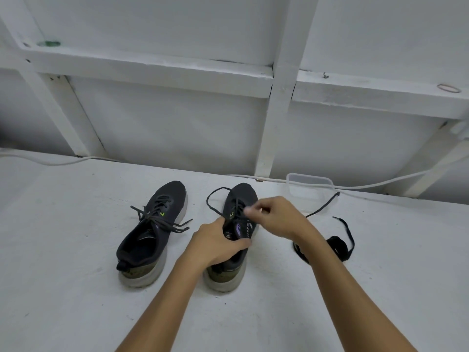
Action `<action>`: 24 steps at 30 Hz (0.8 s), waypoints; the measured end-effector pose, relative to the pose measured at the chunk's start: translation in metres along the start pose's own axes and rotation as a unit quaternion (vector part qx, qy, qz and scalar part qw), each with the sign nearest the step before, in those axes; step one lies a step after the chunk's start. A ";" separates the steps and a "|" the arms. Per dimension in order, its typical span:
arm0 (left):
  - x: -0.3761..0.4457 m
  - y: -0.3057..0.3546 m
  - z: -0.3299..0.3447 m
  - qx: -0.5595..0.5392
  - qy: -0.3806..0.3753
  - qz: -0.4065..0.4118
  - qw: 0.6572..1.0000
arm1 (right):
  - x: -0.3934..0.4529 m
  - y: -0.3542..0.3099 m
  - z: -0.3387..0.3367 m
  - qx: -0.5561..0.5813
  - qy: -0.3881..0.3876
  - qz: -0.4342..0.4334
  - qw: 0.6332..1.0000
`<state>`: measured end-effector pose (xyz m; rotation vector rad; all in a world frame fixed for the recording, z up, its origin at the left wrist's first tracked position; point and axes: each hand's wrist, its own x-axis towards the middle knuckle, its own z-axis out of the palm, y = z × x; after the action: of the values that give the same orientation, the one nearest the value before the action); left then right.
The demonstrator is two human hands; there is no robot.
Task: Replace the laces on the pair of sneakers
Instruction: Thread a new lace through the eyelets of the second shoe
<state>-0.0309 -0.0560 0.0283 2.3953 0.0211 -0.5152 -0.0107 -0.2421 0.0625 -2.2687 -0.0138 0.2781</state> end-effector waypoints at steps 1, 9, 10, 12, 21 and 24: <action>0.000 0.000 0.000 0.009 -0.005 0.000 1.000 | -0.001 0.000 0.002 -0.064 -0.031 -0.002 0.997; 0.004 -0.002 0.000 0.014 0.001 0.001 1.000 | 0.000 -0.020 -0.006 0.288 0.021 -0.042 0.957; 0.004 -0.002 0.000 0.016 0.001 0.000 1.000 | 0.000 -0.021 -0.007 0.364 0.012 -0.022 0.931; 0.005 -0.002 0.000 0.020 0.001 -0.004 1.000 | -0.002 -0.018 -0.004 0.391 -0.007 0.035 0.920; 0.007 -0.002 0.002 0.028 -0.002 -0.012 1.000 | -0.004 -0.003 0.004 0.117 -0.028 -0.019 0.993; 0.008 -0.002 0.001 0.016 -0.005 -0.008 1.000 | -0.002 -0.015 -0.006 0.475 0.032 -0.022 0.879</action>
<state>-0.0245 -0.0559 0.0234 2.4247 0.0274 -0.5383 -0.0102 -0.2371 0.0774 -1.2890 0.0892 0.1336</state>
